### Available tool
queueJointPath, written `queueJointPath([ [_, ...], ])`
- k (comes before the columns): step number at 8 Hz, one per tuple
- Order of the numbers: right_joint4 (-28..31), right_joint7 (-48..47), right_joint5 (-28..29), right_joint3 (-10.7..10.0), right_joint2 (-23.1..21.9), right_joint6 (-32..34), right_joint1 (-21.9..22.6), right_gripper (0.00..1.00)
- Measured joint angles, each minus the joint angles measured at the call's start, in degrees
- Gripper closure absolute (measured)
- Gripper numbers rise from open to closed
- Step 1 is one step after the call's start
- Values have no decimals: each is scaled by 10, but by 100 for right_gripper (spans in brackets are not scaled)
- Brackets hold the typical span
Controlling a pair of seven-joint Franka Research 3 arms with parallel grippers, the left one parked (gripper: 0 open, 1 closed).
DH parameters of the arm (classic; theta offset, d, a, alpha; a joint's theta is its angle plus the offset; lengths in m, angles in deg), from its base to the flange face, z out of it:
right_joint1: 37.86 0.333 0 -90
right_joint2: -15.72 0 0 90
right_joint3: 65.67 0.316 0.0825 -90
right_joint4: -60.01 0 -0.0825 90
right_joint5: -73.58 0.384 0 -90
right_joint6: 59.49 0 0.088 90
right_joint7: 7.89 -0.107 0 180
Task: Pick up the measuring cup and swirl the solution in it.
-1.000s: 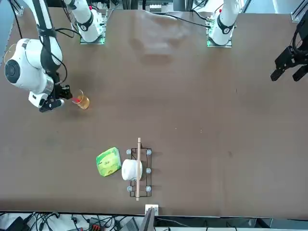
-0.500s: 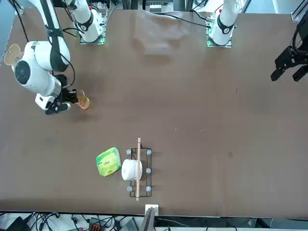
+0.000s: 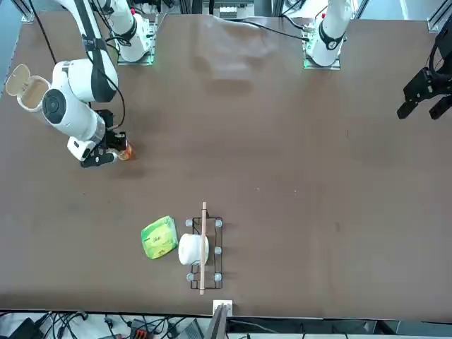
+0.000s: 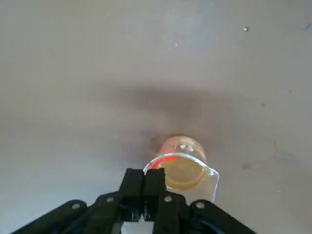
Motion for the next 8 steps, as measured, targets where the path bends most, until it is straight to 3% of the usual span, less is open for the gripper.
queueJointPath([
  [4,0,0,0,-7,-11,55,-3,98],
  [8,1,31,-14,-12,-12,68,-31,98],
])
